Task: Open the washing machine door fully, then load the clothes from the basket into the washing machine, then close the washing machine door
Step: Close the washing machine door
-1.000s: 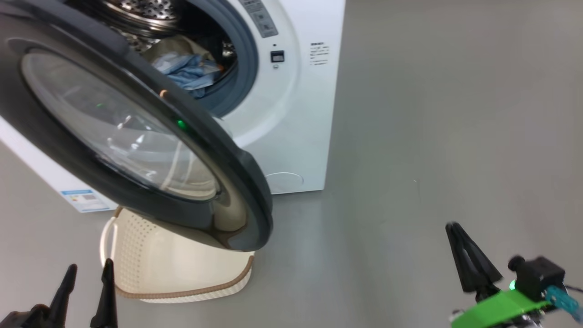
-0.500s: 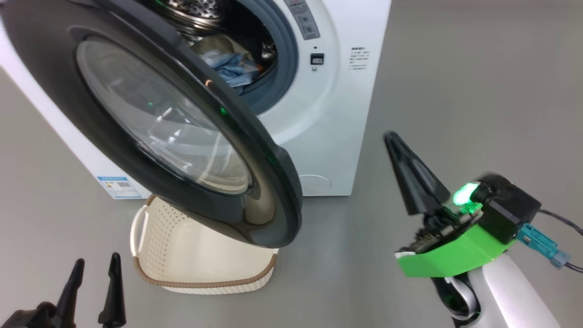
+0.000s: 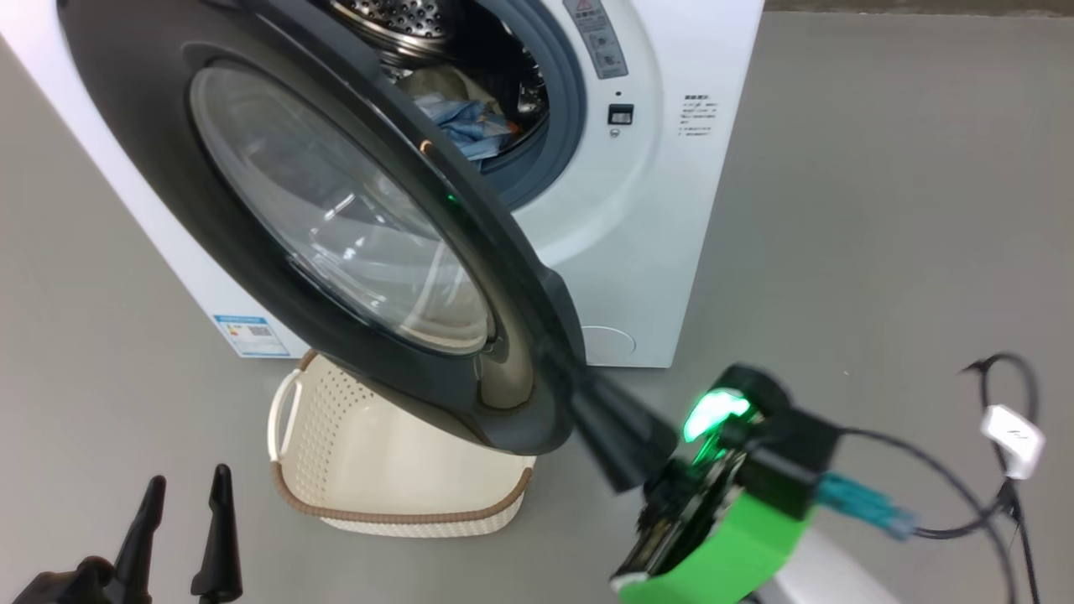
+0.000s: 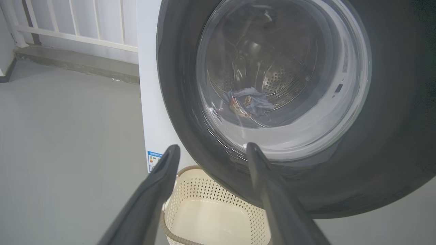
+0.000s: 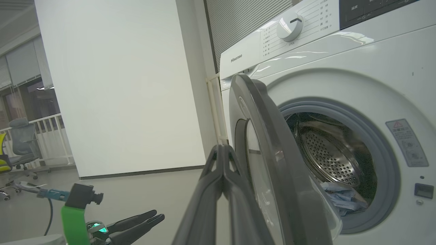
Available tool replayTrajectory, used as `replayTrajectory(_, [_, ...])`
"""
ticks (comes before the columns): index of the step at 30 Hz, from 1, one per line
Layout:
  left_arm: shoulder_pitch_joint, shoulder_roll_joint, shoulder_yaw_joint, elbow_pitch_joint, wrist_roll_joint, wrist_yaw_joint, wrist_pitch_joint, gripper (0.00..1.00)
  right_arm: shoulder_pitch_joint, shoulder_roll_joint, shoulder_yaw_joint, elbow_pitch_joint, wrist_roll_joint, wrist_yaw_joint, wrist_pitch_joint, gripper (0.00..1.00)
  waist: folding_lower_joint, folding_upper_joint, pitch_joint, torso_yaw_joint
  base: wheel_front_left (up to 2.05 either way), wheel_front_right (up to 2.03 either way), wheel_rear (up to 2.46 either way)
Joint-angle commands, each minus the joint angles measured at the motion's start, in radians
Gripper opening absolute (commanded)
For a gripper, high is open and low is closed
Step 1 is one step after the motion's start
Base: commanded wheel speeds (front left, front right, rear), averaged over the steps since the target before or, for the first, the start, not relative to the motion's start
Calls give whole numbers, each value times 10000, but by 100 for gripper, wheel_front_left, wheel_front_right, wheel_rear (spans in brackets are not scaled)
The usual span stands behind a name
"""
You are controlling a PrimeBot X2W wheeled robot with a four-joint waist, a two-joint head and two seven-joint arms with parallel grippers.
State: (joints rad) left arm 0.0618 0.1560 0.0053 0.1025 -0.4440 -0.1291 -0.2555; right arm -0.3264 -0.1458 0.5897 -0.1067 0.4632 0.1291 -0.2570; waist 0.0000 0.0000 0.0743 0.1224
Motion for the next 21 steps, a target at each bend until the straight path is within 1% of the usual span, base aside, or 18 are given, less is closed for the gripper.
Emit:
replayTrajectory(1, [-286,107,346,-279,37,-15,-63,100,24,139,451,56,349,16,-48,0,0,0,41,103,0,0,0])
replayTrajectory(3, [-326,65,337,-246,13,-15,-63,100,71,161,1006,609,634,16,-48,0,0,0,82,218,0,0,0])
replayTrajectory(8, [-401,41,251,-165,-48,-15,-63,100,68,198,1668,1659,942,16,-48,0,0,0,179,416,0,0,0])
replayTrajectory(9, [-401,41,251,-165,-48,-15,-63,100,68,198,1668,1659,942,16,-48,0,0,0,179,416,0,0,0])
replayTrajectory(15, [-498,4,109,-83,-112,-15,-63,100,-59,177,2114,2936,938,16,-48,0,0,0,344,642,0,0,0])
replayTrajectory(21, [-720,-4,20,-17,-248,-15,-63,100,-427,250,2018,4150,906,16,-48,0,0,0,714,751,0,0,0])
